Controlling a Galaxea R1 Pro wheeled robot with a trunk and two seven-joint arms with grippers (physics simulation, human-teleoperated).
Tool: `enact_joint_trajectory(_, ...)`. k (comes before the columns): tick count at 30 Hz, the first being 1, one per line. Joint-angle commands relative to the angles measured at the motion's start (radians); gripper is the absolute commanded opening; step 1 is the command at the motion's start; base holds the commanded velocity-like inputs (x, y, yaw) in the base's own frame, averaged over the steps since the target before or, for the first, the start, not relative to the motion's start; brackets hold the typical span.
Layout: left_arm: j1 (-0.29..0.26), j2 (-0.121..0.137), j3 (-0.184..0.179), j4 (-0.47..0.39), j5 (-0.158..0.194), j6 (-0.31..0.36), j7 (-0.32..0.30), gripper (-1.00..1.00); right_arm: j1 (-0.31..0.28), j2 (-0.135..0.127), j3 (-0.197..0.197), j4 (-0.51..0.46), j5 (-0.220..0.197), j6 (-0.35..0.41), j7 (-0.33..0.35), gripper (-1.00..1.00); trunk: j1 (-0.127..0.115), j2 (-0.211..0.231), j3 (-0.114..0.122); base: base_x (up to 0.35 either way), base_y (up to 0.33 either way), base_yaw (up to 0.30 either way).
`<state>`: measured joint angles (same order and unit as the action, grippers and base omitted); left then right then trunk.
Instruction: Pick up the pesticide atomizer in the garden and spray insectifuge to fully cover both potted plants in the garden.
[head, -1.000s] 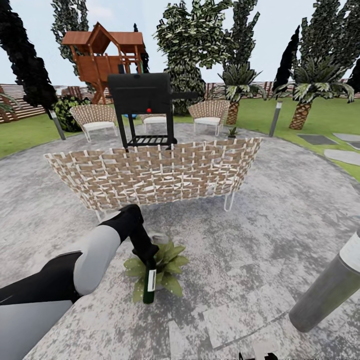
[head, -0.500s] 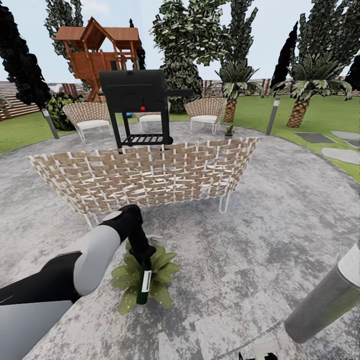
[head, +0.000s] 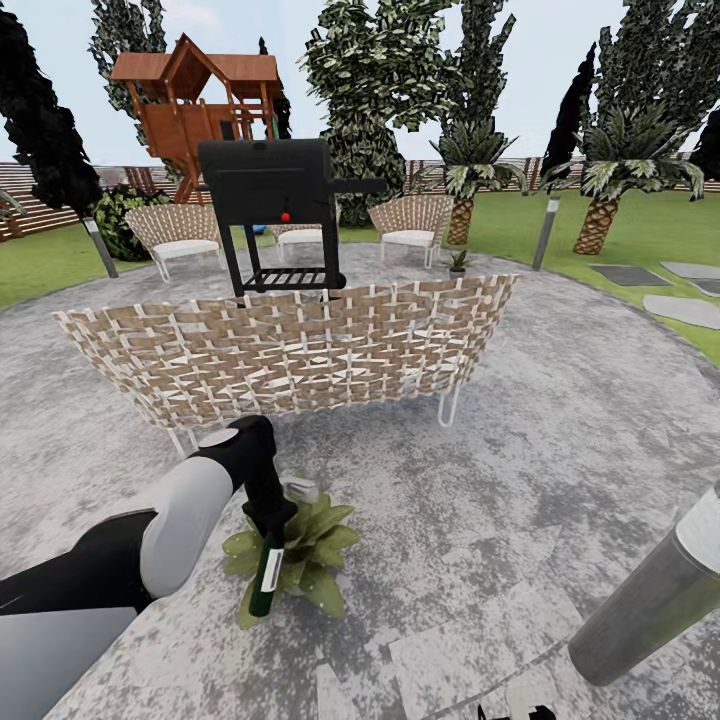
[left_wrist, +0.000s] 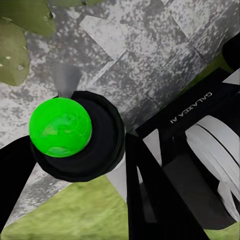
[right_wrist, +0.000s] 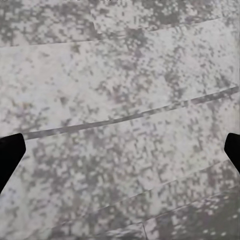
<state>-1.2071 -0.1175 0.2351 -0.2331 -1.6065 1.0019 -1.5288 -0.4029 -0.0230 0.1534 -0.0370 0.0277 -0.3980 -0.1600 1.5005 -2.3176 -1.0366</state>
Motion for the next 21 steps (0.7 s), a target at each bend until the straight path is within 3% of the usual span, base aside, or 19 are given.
enact_joint_trajectory(1, 0.000, -0.001, 0.006, -0.002, -0.011, 0.011, -0.009, -1.00, 0.000, 0.000, 0.008, 0.001, 0.003, -0.001, -0.008, 1.00, 0.000, 0.000, -0.001, 0.000, 0.000, 0.000)
enact_joint_trajectory(6, -0.001, -0.004, 0.012, -0.004, -0.011, 0.013, -0.009, -1.00, 0.000, 0.000, 0.008, 0.001, 0.003, -0.001, -0.008, 1.00, 0.000, 0.000, -0.002, 0.000, 0.000, 0.000)
enact_joint_trajectory(21, -0.009, -0.015, 0.016, -0.070, -0.004, 0.015, -0.013, -1.00, 0.000, 0.000, 0.008, 0.002, 0.003, -0.001, -0.007, 1.00, 0.057, -0.105, -0.071, 0.000, 0.000, 0.000)
